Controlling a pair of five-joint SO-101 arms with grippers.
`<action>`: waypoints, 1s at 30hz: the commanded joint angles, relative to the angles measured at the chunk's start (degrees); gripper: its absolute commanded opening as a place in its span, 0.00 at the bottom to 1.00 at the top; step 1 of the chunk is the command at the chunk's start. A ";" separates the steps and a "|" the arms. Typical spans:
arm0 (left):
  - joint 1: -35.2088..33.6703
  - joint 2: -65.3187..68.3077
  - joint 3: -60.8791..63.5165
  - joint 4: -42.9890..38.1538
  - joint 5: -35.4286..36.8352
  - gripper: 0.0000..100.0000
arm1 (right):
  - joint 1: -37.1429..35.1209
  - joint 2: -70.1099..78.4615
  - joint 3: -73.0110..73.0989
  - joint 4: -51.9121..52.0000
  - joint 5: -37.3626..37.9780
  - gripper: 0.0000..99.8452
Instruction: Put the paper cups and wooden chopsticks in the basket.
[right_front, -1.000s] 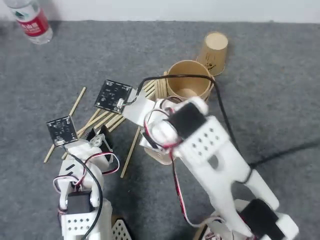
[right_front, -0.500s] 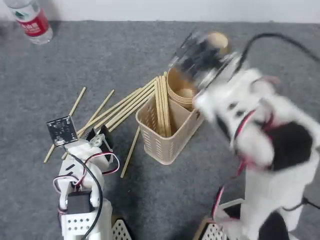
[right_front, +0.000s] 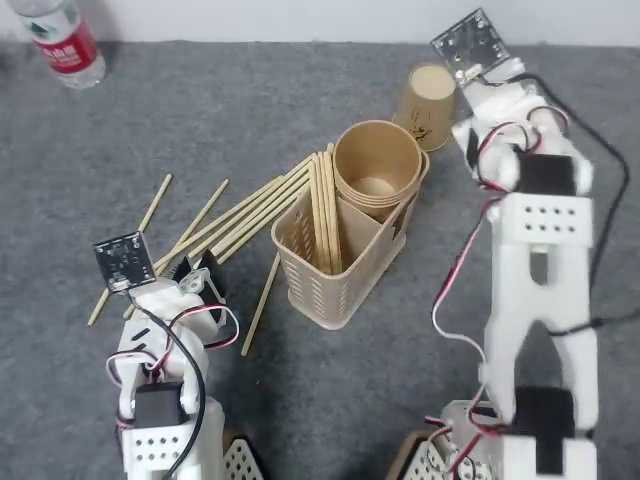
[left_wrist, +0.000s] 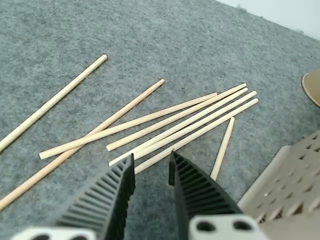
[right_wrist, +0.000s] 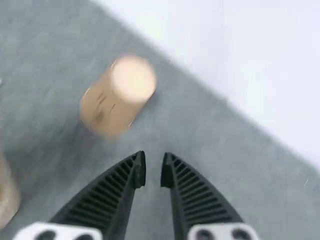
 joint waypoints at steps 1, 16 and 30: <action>0.44 -0.88 -0.22 0.70 -0.44 0.11 | 0.04 4.35 1.49 -18.51 0.18 0.05; 0.53 -0.88 -0.22 0.79 -0.44 0.11 | -2.95 37.67 -14.95 -33.54 0.09 0.05; 0.53 -0.88 -0.22 0.70 -0.44 0.11 | -1.36 38.29 -16.88 -7.87 0.09 0.05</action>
